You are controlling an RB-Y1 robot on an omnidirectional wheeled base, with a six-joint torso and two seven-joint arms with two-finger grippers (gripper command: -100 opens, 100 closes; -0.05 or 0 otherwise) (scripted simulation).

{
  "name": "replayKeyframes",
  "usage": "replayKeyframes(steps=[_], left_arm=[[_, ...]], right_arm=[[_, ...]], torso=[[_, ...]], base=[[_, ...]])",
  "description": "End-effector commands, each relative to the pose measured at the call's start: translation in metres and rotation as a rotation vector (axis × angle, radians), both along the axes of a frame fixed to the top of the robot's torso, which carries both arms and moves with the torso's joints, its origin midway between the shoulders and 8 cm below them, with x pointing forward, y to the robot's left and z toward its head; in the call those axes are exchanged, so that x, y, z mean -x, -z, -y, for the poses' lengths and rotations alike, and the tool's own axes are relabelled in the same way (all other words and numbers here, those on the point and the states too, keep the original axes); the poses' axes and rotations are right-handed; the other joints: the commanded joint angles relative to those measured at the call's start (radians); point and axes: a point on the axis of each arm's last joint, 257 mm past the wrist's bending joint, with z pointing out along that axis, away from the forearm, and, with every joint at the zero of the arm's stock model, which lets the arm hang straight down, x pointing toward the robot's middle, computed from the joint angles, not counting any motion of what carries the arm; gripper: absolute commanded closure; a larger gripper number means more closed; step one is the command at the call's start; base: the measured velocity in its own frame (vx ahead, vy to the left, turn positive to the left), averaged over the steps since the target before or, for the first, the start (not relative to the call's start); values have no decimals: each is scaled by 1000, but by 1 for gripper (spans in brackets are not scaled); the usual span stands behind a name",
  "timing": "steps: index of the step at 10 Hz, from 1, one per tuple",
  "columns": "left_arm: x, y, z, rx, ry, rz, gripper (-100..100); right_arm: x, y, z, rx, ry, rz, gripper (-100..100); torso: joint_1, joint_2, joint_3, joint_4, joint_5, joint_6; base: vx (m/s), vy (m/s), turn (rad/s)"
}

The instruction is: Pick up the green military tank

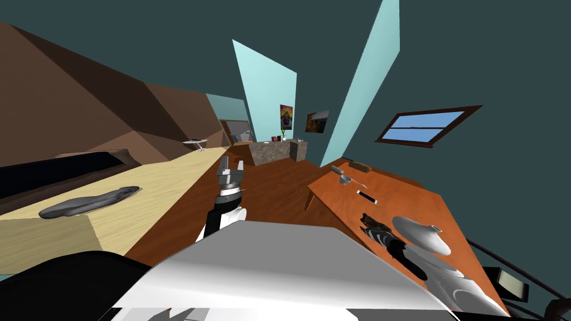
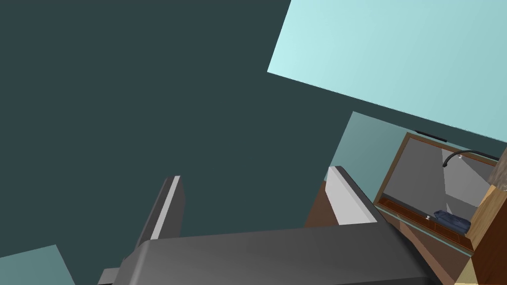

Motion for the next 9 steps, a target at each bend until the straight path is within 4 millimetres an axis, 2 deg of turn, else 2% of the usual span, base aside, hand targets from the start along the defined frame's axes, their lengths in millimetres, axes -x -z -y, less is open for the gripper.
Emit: replayKeyframes(steps=[1, 3, 4, 6, 7, 9], left_arm=[[0, 0, 0, 0, 0, 0, 0], [0, 0, 0, 0, 0, 0, 0], [0, 0, 0, 0, 0, 0, 0], [0, 0, 0, 0, 0, 0, 0], [0, 0, 0, 0, 0, 0, 0], [0, 0, 0, 0, 0, 0, 0]], right_arm=[[-23, -10, 9, -18, 104, 83, -100], [-24, -11, 10, -43, 139, 107, -100], [-41, -21, 16, -63, 224, 175, -100], [-42, -22, 16, -88, 253, 195, -100], [-58, -31, 20, -117, 340, 263, -100], [-57, -31, 21, -140, 372, 281, -100]], torso=[[0, 0, 0, 0, 0, 0], [0, 1, 1, 0, 0, 0], [0, -2, -1, 0, 0, 0], [-1, -1, 0, 0, 0, 0], [0, -2, -1, 0, 0, 0], [-1, 0, 0, 0, 0, 0]], base=[[-111, -17, -68], [-75, -11, -13], [-77, -27, -67], [-62, -21, -8], [-78, -29, -48], [-70, -26, -11]])
